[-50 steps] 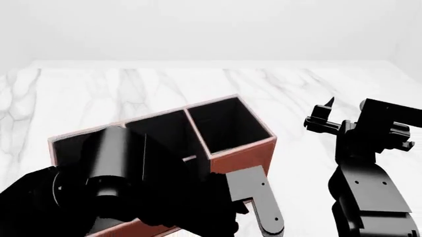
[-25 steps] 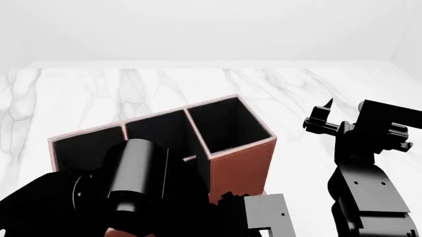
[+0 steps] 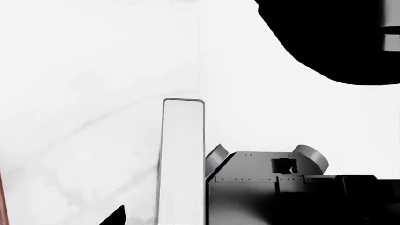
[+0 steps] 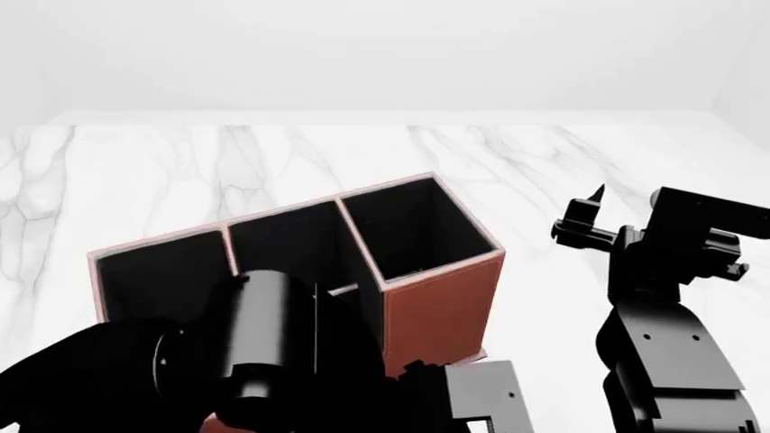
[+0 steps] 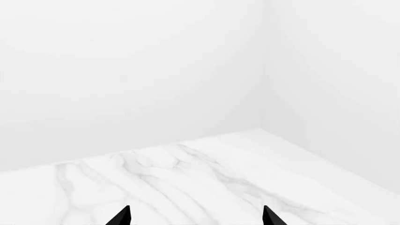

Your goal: Pick up the book and place it in the left compartment of the caddy.

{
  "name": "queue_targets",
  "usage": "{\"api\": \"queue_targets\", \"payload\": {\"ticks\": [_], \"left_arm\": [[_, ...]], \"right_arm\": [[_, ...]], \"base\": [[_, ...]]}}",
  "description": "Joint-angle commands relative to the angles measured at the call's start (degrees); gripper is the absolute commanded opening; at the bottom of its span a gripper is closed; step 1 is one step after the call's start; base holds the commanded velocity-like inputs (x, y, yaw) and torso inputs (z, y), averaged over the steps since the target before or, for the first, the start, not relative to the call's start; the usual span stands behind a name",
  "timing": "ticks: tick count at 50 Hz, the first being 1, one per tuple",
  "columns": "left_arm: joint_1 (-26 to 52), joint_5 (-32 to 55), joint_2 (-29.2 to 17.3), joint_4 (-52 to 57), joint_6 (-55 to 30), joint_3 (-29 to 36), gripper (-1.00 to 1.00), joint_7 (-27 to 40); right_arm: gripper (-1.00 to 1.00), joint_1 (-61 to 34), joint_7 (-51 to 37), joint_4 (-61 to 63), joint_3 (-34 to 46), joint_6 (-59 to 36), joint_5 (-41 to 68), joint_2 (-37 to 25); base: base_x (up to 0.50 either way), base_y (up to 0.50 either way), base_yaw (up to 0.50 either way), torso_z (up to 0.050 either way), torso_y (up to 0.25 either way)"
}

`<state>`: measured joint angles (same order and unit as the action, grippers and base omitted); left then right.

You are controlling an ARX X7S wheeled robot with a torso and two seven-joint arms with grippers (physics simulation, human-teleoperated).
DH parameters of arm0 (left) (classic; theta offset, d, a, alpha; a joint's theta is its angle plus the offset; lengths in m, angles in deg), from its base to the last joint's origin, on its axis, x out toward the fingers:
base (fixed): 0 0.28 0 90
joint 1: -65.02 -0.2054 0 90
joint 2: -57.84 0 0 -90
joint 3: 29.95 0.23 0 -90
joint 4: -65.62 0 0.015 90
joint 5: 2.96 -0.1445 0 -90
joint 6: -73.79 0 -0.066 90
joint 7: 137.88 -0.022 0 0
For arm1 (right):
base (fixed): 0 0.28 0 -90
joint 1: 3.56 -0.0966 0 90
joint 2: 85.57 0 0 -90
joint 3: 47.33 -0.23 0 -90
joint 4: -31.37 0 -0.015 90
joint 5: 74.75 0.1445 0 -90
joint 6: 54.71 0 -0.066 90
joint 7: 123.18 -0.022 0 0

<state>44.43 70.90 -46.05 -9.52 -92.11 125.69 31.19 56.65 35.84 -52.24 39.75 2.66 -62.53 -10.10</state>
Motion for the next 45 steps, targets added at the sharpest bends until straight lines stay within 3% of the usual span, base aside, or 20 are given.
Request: {"api": "queue_targets", "payload": {"ticks": [1, 45], "left_arm": [[-0.61, -3.71, -0.42, -2.46, 2.73, 2.82, 1.00, -3.35], [0.09, -16.52, 2.05, -14.99, 13.36, 12.65, 1.00, -15.75]], "right_arm": [[1.00, 0.27, -0.09, -0.41, 0.11, 0.40, 0.26, -0.04], [1.00, 0.57, -0.22, -1.63, 0.55, 1.46, 1.45, -0.33]], "base": [[0.00, 0.00, 0.00, 0.000, 0.000], [0.00, 0.00, 0.00, 0.000, 0.000]]}}
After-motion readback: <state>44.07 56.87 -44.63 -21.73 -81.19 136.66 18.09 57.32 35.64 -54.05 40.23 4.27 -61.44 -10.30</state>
